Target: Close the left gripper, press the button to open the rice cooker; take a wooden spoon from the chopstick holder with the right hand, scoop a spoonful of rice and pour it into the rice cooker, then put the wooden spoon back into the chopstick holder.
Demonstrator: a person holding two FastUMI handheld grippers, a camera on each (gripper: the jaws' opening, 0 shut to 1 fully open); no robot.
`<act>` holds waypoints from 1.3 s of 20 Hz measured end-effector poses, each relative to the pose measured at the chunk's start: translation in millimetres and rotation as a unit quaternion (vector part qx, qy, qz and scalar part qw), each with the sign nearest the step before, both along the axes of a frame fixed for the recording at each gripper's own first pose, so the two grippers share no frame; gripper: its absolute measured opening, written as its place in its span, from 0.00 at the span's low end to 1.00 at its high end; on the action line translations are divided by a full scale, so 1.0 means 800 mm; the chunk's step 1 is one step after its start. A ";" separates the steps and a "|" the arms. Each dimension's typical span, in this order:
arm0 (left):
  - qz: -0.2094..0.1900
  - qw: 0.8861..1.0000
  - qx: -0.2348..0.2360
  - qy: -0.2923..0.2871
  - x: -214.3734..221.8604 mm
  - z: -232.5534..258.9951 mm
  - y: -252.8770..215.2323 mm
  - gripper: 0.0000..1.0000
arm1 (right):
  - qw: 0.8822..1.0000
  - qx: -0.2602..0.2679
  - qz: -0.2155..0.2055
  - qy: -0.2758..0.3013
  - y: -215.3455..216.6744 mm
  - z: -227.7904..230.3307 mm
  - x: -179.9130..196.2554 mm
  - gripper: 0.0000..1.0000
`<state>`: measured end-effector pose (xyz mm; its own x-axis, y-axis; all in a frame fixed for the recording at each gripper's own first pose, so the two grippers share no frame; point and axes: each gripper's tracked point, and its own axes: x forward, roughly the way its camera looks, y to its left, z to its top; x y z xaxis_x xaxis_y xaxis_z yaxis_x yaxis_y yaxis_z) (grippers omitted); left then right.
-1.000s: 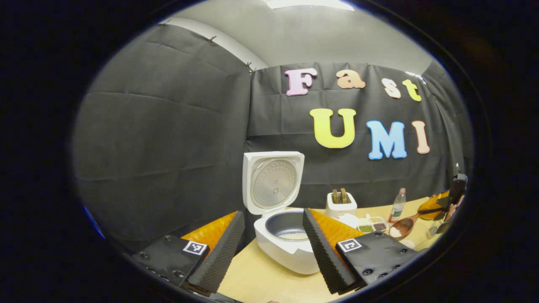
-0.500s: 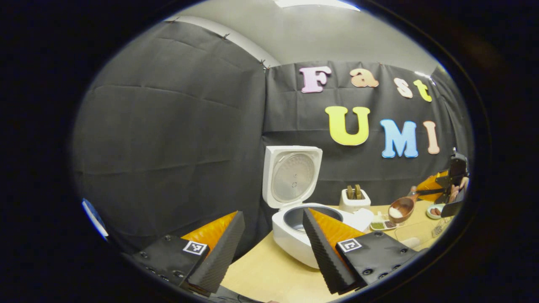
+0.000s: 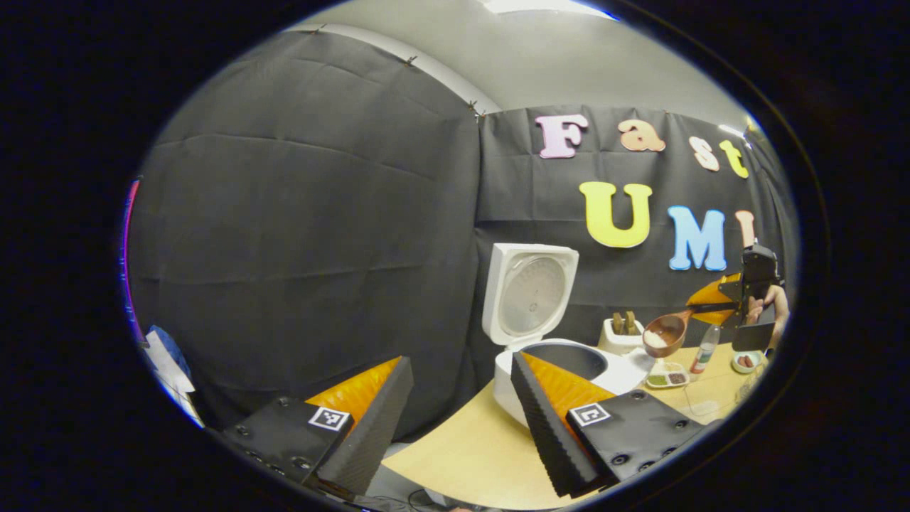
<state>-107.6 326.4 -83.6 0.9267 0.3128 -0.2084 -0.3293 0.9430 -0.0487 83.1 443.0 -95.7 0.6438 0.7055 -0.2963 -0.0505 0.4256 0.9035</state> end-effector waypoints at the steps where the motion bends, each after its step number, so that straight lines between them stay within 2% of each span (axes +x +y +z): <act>1: 0.009 1.000 -0.001 0.003 -0.008 0.000 0.007 0.96 | 1.000 -0.004 0.005 -0.003 0.012 -0.002 0.000 0.13; 4: 0.033 0.999 0.002 0.011 -0.033 -0.007 0.029 0.96 | 0.999 -0.014 0.027 -0.013 0.057 -0.005 -0.002 0.13; 5: 0.041 0.999 0.004 0.015 -0.041 -0.008 0.035 1.00 | 0.999 -0.016 0.034 -0.015 0.072 -0.008 -0.001 0.13; 6: 0.049 0.999 0.005 0.018 -0.051 -0.011 0.042 0.96 | 0.999 -0.017 0.040 -0.017 0.087 -0.008 -0.002 0.13; 7: 0.057 0.998 0.004 0.020 -0.059 -0.013 0.049 1.00 | 0.999 -0.018 0.044 -0.019 0.101 -0.008 -0.001 0.13; 8: 0.064 0.998 0.002 0.022 -0.063 -0.014 0.055 0.96 | 0.998 -0.020 0.049 -0.022 0.115 -0.008 -0.003 0.13; 10: 0.075 0.997 0.004 0.024 -0.072 -0.016 0.065 0.96 | 0.997 -0.032 0.058 -0.034 0.138 -0.007 -0.001 0.13; 13: 0.089 0.996 0.004 0.028 -0.078 -0.021 0.078 0.96 | 0.993 -0.079 0.062 -0.068 0.162 -0.015 0.005 0.13; 17: 0.095 0.995 -0.004 0.035 -0.084 -0.025 0.078 0.96 | 0.977 -0.158 0.074 -0.124 0.181 -0.028 0.011 0.13; 20: 0.094 0.995 0.002 0.039 -0.078 -0.030 0.073 0.96 | 0.953 -0.222 0.082 -0.187 0.182 -0.030 0.007 0.13; 23: 0.091 0.995 0.004 0.041 -0.073 -0.027 0.069 0.96 | 0.918 -0.273 0.104 -0.267 0.187 -0.023 -0.005 0.13; 24: 0.090 0.995 0.005 0.041 -0.074 -0.028 0.067 0.92 | 0.906 -0.285 0.111 -0.292 0.189 -0.019 -0.006 0.12; 25: 0.089 0.995 0.005 0.042 -0.073 -0.029 0.065 0.96 | 0.893 -0.300 0.112 -0.315 0.190 -0.017 -0.006 0.13; 26: 0.088 0.995 0.004 0.043 -0.073 -0.030 0.063 0.96 | 0.881 -0.314 0.111 -0.335 0.190 -0.015 -0.005 0.13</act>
